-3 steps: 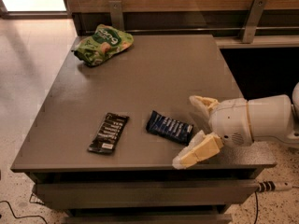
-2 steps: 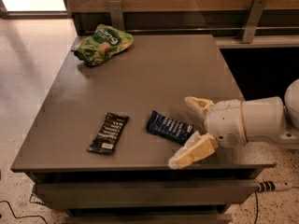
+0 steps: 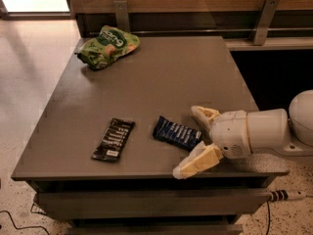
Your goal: Move rxbar blueberry near green rice chip bag
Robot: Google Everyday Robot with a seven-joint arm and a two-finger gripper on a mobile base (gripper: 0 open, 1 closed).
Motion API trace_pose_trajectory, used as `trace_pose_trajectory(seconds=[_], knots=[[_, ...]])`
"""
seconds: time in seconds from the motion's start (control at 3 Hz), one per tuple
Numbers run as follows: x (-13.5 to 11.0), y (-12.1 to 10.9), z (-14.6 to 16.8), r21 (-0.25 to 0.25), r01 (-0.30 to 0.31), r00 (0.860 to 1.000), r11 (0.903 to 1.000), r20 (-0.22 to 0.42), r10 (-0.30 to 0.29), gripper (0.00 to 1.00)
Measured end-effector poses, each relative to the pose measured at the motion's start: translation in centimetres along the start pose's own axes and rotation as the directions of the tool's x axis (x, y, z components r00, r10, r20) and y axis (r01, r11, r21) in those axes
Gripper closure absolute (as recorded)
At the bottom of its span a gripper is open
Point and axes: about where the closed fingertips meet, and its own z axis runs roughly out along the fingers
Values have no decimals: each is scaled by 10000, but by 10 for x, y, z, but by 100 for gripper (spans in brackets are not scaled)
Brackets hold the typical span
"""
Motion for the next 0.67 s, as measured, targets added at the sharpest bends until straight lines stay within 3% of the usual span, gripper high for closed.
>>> trace_pose_trajectory(seconds=[0.33, 0.67], knots=[[6, -2, 4, 79, -31, 10000, 10000, 0, 31, 15], [9, -2, 8, 117, 87, 9999, 9999, -59, -86, 46]])
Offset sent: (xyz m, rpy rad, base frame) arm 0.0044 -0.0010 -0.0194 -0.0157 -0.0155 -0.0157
